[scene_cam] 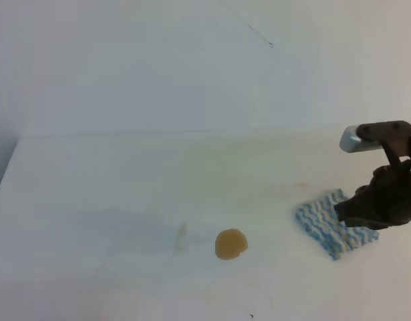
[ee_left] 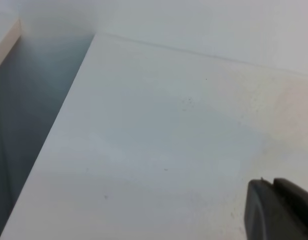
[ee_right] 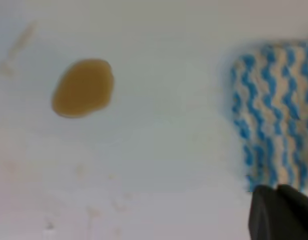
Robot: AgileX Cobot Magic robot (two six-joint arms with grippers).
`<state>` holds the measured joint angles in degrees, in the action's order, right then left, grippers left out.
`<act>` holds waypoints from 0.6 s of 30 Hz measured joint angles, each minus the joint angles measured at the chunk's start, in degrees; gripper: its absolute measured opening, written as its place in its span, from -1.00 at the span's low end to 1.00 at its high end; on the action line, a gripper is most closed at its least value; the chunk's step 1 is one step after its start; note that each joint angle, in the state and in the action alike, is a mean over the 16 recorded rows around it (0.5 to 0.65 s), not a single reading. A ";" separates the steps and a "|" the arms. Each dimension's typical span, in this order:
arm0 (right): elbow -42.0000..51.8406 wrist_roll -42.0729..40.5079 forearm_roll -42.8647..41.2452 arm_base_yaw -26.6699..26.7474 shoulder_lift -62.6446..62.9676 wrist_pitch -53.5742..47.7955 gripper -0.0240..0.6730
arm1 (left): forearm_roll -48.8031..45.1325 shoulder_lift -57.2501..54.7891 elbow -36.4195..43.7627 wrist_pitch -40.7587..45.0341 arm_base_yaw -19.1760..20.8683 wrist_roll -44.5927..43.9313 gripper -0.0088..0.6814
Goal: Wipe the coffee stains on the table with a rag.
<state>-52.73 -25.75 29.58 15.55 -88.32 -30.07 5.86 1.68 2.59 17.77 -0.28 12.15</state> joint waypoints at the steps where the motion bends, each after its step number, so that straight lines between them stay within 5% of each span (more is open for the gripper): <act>1: -0.90 2.69 -3.13 0.05 -0.66 -0.95 -0.94 | 0.00 0.00 0.00 0.00 0.00 0.00 -0.97; 8: -5.43 13.38 -16.54 0.09 -3.49 -5.88 -0.94 | 0.00 0.00 0.00 0.00 0.00 0.00 -0.97; 18: -6.44 9.41 -14.32 0.58 -6.24 -5.70 -0.79 | 0.00 0.00 0.00 0.00 0.00 0.00 -0.97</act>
<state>-59.17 -16.34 15.26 16.13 -94.56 -35.77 5.86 1.68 2.59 17.77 -0.28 12.15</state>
